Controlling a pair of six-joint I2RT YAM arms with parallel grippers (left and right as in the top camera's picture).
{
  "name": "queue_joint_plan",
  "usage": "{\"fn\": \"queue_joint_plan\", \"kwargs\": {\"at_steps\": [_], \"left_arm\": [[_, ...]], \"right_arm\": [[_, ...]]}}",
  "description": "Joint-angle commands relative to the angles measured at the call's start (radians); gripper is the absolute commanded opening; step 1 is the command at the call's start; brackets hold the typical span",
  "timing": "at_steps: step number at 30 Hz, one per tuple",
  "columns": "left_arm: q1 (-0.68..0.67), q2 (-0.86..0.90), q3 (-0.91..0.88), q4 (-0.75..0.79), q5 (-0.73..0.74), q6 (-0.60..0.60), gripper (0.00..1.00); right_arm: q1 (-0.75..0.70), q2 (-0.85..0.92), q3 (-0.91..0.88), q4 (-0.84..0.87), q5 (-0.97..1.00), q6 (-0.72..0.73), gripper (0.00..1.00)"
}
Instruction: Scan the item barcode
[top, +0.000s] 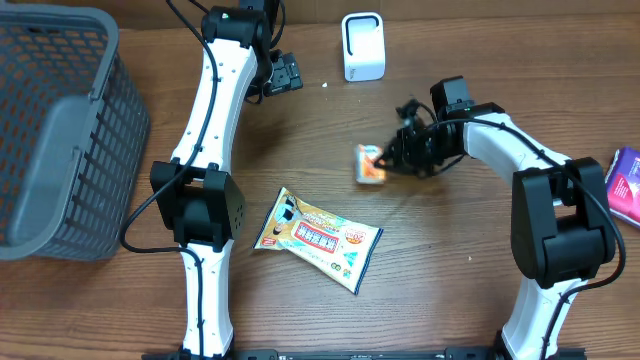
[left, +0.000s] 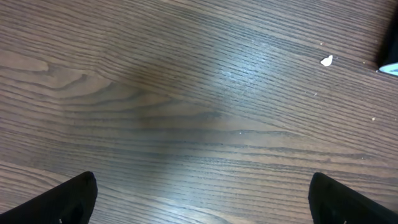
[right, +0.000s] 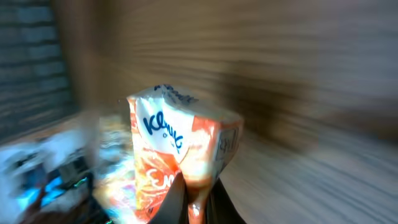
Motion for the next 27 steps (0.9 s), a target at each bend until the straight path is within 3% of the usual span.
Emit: {"fn": "queue_joint_plan", "kwargs": {"at_steps": [1, 5, 7, 8, 9, 12, 20, 27], "left_arm": [[0.003, 0.008, -0.005, 0.002, -0.002, -0.018, 1.0], [0.003, 0.008, -0.005, 0.002, -0.002, -0.018, 1.0], [0.003, 0.008, -0.005, 0.002, -0.002, -0.018, 1.0], [0.003, 0.008, -0.005, 0.002, -0.002, -0.018, 1.0], [0.003, 0.008, -0.005, 0.002, -0.002, -0.018, 1.0], [0.003, 0.008, -0.005, 0.001, -0.002, -0.018, 1.0], [0.003, 0.008, -0.005, 0.002, -0.002, -0.018, 1.0], [0.003, 0.008, -0.005, 0.002, -0.002, -0.018, 1.0]], "right_arm": [[-0.007, 0.004, 0.069, -0.097, 0.403, 0.03, 0.04], [-0.005, 0.004, 0.164, -0.258, 0.545, 0.03, 0.05], [-0.005, 0.004, 0.208, -0.321, 0.57, 0.03, 0.21], [-0.005, 0.004, 0.231, -0.352, 0.578, 0.03, 0.38], [-0.005, 0.004, 0.253, -0.38, 0.586, 0.03, 0.48], [-0.005, 0.004, 0.306, -0.443, 0.604, 0.029, 0.61], [0.05, 0.005, 0.356, -0.535, 0.604, -0.014, 0.59], [0.207, 0.019, 0.317, -0.518, 0.806, -0.016, 0.58]]}}
